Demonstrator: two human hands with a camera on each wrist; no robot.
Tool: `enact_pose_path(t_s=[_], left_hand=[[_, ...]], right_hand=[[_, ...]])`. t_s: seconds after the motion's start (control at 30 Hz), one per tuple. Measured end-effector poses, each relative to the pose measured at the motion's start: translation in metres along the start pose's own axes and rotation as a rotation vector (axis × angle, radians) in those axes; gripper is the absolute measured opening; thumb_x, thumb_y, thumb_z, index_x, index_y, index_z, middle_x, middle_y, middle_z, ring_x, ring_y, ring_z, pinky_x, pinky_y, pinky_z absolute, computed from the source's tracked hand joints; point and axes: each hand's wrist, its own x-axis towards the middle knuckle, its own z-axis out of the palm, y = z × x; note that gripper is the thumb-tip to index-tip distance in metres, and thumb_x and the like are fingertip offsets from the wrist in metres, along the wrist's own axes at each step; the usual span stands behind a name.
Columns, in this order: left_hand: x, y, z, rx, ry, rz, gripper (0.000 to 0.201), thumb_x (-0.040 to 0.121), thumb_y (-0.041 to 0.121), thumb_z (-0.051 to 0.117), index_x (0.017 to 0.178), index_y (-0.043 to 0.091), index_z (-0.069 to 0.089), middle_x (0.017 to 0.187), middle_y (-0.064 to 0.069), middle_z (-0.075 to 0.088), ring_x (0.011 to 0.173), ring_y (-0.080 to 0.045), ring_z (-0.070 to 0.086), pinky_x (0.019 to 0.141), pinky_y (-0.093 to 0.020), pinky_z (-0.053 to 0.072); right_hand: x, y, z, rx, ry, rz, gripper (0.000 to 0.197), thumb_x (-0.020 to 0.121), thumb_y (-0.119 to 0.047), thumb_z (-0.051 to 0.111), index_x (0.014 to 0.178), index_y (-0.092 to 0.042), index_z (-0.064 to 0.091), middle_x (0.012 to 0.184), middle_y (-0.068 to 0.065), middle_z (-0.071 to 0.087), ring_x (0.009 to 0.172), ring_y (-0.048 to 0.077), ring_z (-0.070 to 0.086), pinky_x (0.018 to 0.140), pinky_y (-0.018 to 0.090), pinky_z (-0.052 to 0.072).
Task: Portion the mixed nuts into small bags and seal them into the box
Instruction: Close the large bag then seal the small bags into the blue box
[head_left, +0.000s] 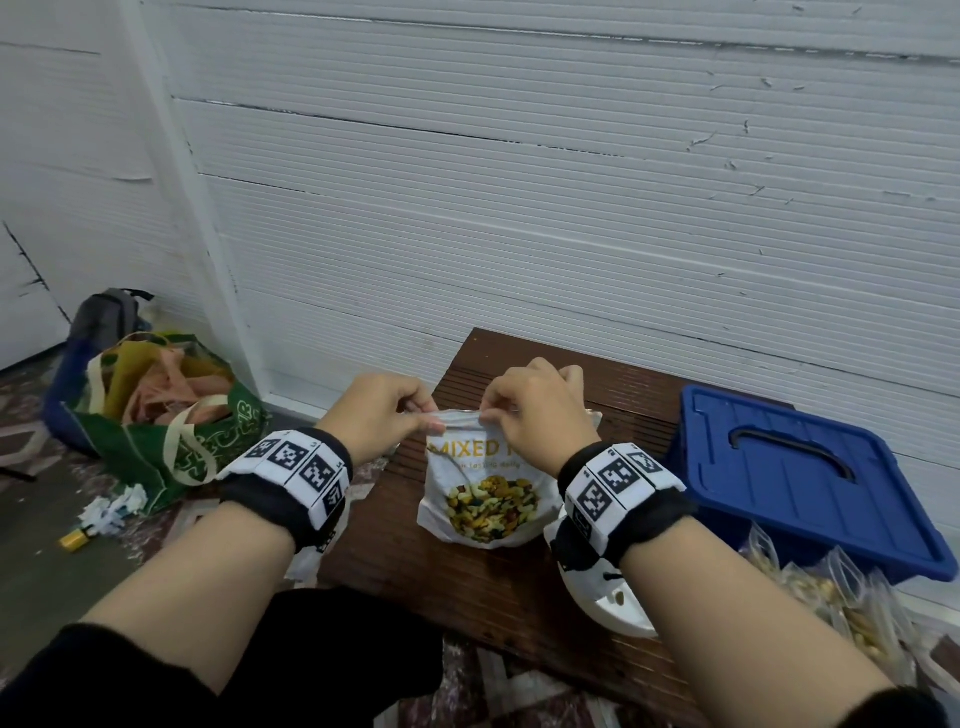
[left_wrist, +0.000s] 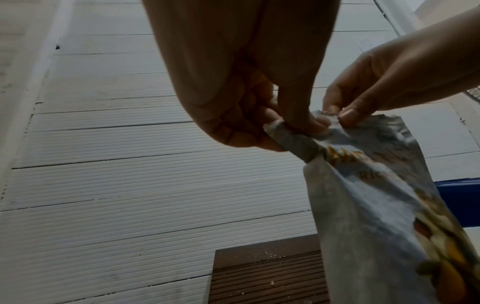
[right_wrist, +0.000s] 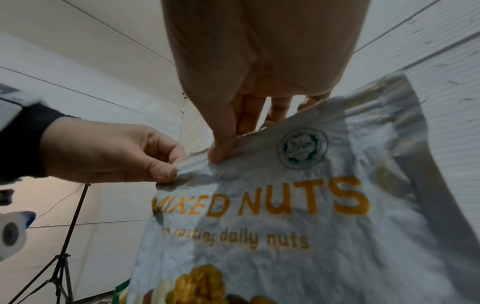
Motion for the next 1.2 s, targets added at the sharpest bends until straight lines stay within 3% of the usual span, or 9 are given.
enact_pose_path(t_s=[0.23,0.43,0.5,0.63,0.8,0.9,1.07,1.13,1.2], left_hand=[[0.001,-0.003,0.002,-0.009,-0.007,0.022,0.021,0.078,0.019,0.077,0.070,0.031,0.061,0.075,0.008,0.065,0.075,-0.013,0.059,0.068,-0.022,0.045],[-0.004,-0.019,-0.004,-0.051,-0.047,-0.078,0.014,0.079,0.021,0.076,0.082,0.026,0.063,0.079,0.008,0.065,0.071,-0.005,0.058,0.059,-0.009,0.044],[-0.004,-0.023,-0.006,-0.042,-0.034,-0.074,0.013,0.079,0.020,0.076,0.084,0.025,0.065,0.081,0.006,0.066,0.074,-0.006,0.059,0.062,-0.008,0.044],[-0.002,-0.027,-0.004,-0.058,-0.019,-0.052,0.014,0.080,0.017,0.075,0.079,0.024,0.063,0.081,-0.002,0.066,0.073,-0.010,0.058,0.062,-0.008,0.042],[0.002,-0.023,-0.010,0.002,-0.089,0.022,0.016,0.088,0.016,0.066,0.079,0.027,0.058,0.066,0.010,0.063,0.066,-0.008,0.058,0.067,-0.026,0.044],[0.004,-0.019,-0.018,0.095,-0.123,0.055,0.018,0.090,0.018,0.064,0.082,0.032,0.055,0.070,0.007,0.061,0.072,-0.018,0.059,0.069,-0.029,0.044],[0.006,-0.011,-0.021,0.178,-0.162,0.075,0.005,0.091,0.020,0.062,0.090,0.023,0.058,0.071,0.006,0.060,0.071,-0.013,0.057,0.063,-0.016,0.039],[0.007,-0.011,-0.020,0.141,-0.138,0.077,0.006,0.091,0.020,0.063,0.089,0.024,0.058,0.074,0.004,0.063,0.072,-0.008,0.060,0.067,-0.018,0.044],[0.009,-0.014,-0.016,0.118,-0.118,0.069,0.008,0.090,0.021,0.064,0.086,0.025,0.058,0.079,0.000,0.066,0.077,-0.013,0.063,0.071,-0.027,0.048]], right_hand=[[0.000,0.004,-0.005,-0.071,-0.042,0.002,0.010,0.092,-0.033,0.058,0.091,-0.032,0.068,0.092,-0.015,0.062,0.096,0.011,0.042,0.075,0.032,0.012],[-0.008,0.044,-0.029,-0.045,-0.260,0.220,0.015,0.087,-0.023,0.064,0.098,-0.033,0.063,0.106,-0.008,0.063,0.111,0.017,0.049,0.092,0.038,0.022],[-0.011,0.055,-0.030,0.061,-0.242,0.320,0.012,0.083,-0.026,0.069,0.090,-0.033,0.062,0.102,-0.006,0.063,0.109,0.020,0.052,0.102,0.041,0.030],[-0.019,0.064,-0.021,0.222,-0.175,0.350,0.024,0.082,-0.025,0.072,0.066,-0.032,0.055,0.076,-0.011,0.063,0.089,0.019,0.057,0.095,0.046,0.042],[-0.025,0.060,-0.018,0.097,-0.078,0.272,0.006,0.089,-0.028,0.064,0.084,-0.031,0.060,0.081,-0.011,0.061,0.085,0.012,0.046,0.092,0.036,0.026],[-0.027,0.055,-0.016,0.013,-0.014,0.215,0.009,0.091,-0.021,0.059,0.087,-0.029,0.063,0.078,-0.013,0.058,0.086,0.013,0.045,0.085,0.033,0.020],[-0.028,0.056,-0.014,-0.025,0.013,0.209,0.011,0.091,-0.020,0.056,0.087,-0.029,0.061,0.074,-0.016,0.049,0.090,0.015,0.047,0.087,0.034,0.021],[-0.029,0.058,-0.014,0.007,0.004,0.247,0.008,0.091,-0.023,0.058,0.091,-0.029,0.063,0.079,-0.014,0.054,0.095,0.017,0.050,0.088,0.035,0.022],[-0.033,0.061,-0.013,0.100,-0.010,0.282,0.006,0.089,-0.024,0.062,0.091,-0.030,0.063,0.079,-0.013,0.058,0.093,0.017,0.055,0.090,0.036,0.030]])
